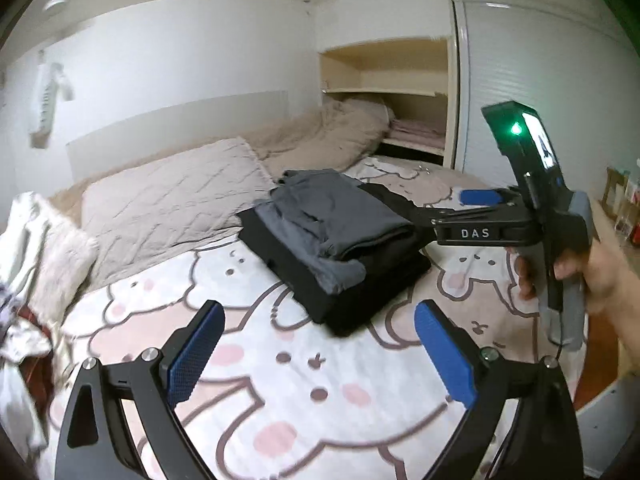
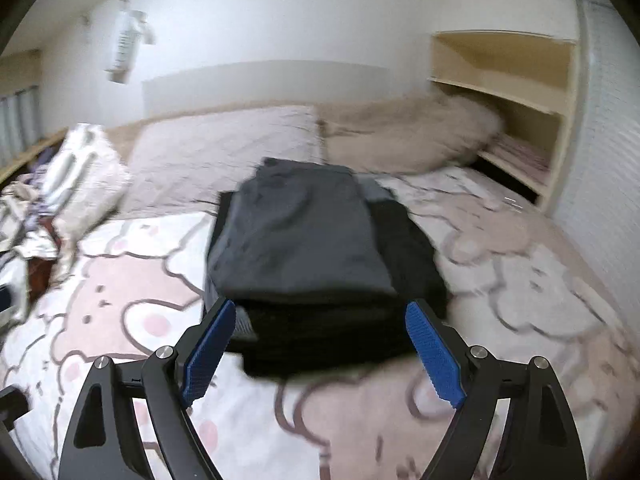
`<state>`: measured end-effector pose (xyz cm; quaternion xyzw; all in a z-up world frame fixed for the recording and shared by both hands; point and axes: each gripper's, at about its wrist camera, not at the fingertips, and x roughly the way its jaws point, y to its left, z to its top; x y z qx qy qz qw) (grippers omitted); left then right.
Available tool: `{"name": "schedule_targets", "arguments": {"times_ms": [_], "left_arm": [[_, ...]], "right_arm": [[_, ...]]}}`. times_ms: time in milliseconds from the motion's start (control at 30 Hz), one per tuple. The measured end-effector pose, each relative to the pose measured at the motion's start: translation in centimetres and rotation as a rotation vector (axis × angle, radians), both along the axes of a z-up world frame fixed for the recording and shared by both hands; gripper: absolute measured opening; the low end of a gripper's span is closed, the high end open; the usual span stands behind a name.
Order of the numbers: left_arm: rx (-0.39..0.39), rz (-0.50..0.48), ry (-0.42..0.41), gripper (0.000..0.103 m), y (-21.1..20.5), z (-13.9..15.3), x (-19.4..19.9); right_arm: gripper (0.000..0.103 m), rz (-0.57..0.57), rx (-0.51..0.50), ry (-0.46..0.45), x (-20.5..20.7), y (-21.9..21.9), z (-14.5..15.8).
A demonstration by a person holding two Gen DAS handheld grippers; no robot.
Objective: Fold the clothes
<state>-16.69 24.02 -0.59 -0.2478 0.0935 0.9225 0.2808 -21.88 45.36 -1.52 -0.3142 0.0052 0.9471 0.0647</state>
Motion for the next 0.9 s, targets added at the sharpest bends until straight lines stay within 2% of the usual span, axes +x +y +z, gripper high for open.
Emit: {"name": "schedule_targets", "arguments": {"times_ms": [100,200,267,300,633,800,900], "left_arm": [[0.002,0.049,0.008,0.102,-2.4,0.7,2.6],[0.015,0.098,0.004,0.102,-5.0,1.4,4.9],[0.018,0.13,0.012,0.102,-6.5,1.8,6.3],[0.02,0.143,0.018,0.102,-7.1,2.0,7.0],[0.127,0.232,0.015,0.103,-13.0,4.0,13.4],[0.084,0.218,-0.019,0.103,-13.7,4.1,15.8],[0.058,0.212,-0.019,0.103,-14.1,4.0,17.3]], "right_arm": [[0.087,0.0,-0.038,0.047,3.7,-1.8,0.6],[0.088,0.0,-0.023,0.057,7.4,-4.3,1.4],[0.102,0.013,0.001,0.073,9.8,-5.9,2.0],[0.103,0.019,0.016,0.085,10.8,-6.7,2.4],[0.103,0.045,0.03,0.114,18.8,-11.8,5.1],[0.103,0.064,-0.028,0.101,21.9,-13.7,5.7],[0.103,0.069,-0.029,0.11,23.3,-14.7,5.7]]}}
